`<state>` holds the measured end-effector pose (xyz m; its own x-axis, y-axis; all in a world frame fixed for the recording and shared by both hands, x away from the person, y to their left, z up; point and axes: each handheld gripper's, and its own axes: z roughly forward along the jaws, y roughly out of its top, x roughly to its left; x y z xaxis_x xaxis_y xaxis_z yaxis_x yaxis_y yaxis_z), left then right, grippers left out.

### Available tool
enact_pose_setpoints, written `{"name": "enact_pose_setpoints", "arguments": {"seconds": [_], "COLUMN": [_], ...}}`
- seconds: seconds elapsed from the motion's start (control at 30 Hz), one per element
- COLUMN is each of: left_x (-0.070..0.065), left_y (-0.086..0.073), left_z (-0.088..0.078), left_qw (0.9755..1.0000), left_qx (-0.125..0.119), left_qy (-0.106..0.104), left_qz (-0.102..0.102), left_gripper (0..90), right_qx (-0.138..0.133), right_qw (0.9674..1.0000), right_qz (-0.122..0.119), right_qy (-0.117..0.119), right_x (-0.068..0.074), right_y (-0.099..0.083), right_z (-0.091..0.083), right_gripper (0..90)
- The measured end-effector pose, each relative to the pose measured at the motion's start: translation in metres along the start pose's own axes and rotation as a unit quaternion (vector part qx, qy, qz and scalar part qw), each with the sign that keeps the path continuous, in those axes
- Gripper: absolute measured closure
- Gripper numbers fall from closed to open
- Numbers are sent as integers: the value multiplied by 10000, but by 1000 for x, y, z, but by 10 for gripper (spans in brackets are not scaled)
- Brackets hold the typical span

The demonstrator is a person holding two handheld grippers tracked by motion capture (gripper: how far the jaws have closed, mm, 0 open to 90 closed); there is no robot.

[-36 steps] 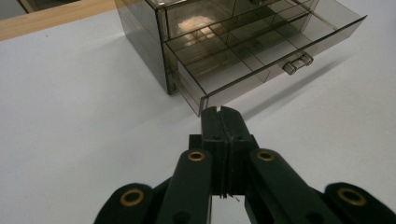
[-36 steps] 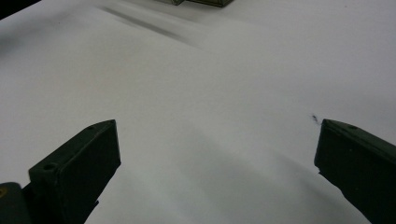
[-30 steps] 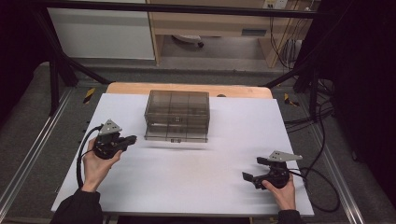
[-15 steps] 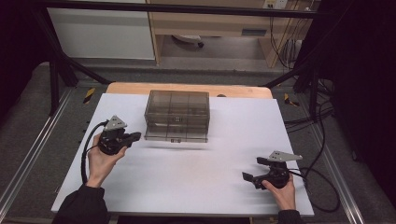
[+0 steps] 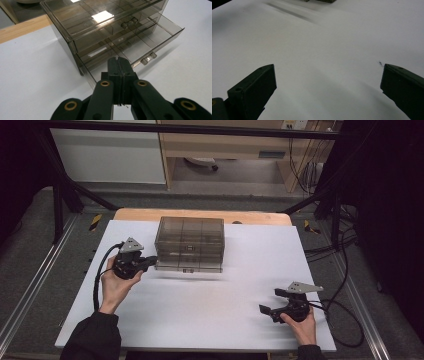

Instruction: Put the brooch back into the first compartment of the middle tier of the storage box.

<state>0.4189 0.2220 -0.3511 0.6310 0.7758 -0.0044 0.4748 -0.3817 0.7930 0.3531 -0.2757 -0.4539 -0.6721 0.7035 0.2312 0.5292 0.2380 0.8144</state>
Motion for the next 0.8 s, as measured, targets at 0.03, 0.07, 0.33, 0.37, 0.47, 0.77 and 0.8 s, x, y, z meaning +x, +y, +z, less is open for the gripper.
{"name": "enact_pose_setpoints", "arguments": {"seconds": [0.03, 0.07, 0.33, 0.37, 0.47, 0.77, 0.8], "left_x": [0, 0, 2, 2, 2, 3, 3], "left_y": [1, 1, 7, 7, 8, 9, 9], "left_z": [1, 2, 13, 14, 19, 33, 34], "left_qw": [10000, 10000, 9999, 9999, 9999, 9997, 9997], "left_qx": [10, 18, 99, 103, 140, 179, 195], "left_qy": [10, 7, 44, 42, 63, 94, 103], "left_qz": [-7, -11, -35, -36, -35, -97, -91], "left_gripper": [895, 895, 895, 895, 895, 895, 895], "right_qx": [4, 0, 19, 19, 19, 24, 23], "right_qw": [10000, 10000, 10000, 10000, 10000, 10000, 10000], "right_qz": [1, 0, 8, 9, 5, 4, 3], "right_qy": [-4, -2, -7, -7, -8, -13, -14], "right_x": [0, 0, 0, 0, 0, 0, 0], "right_y": [0, 0, 0, 0, 0, 0, 0], "right_z": [0, 0, 0, 0, 0, 0, 0], "right_gripper": [6, 6, 6, 6, 6, 6, 6]}}
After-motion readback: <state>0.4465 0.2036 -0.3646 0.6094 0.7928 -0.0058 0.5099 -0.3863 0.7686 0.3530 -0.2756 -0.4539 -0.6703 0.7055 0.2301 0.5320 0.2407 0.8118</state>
